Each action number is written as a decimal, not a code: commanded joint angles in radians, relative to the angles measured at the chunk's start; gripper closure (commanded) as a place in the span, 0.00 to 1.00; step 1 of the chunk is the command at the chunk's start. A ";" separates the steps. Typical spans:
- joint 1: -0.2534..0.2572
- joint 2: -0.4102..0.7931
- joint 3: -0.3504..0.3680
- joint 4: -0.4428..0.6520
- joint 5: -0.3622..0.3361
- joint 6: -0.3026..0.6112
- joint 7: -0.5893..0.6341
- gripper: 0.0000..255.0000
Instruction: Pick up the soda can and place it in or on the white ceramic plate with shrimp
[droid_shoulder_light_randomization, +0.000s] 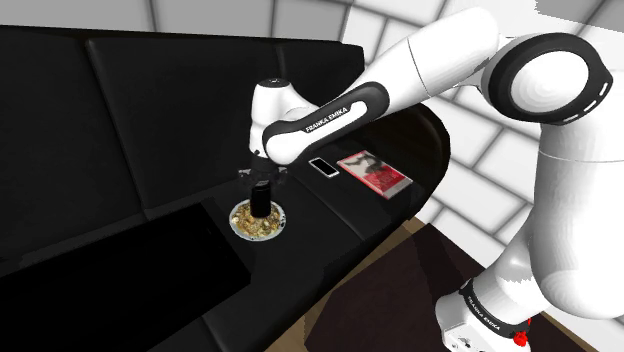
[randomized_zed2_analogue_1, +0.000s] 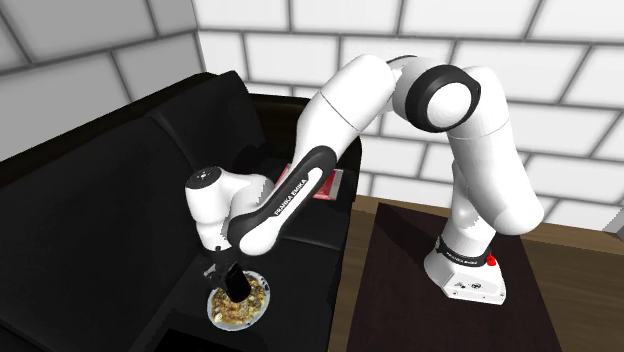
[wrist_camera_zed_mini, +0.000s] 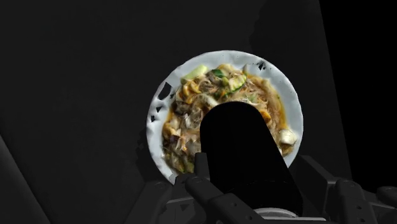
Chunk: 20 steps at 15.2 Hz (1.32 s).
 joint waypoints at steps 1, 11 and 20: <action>0.000 0.005 0.000 -0.007 0.000 0.000 0.000 1.00; -0.004 -0.040 0.007 -0.002 0.010 -0.049 -0.006 0.00; -0.008 -0.077 0.012 0.007 0.019 -0.095 -0.012 0.00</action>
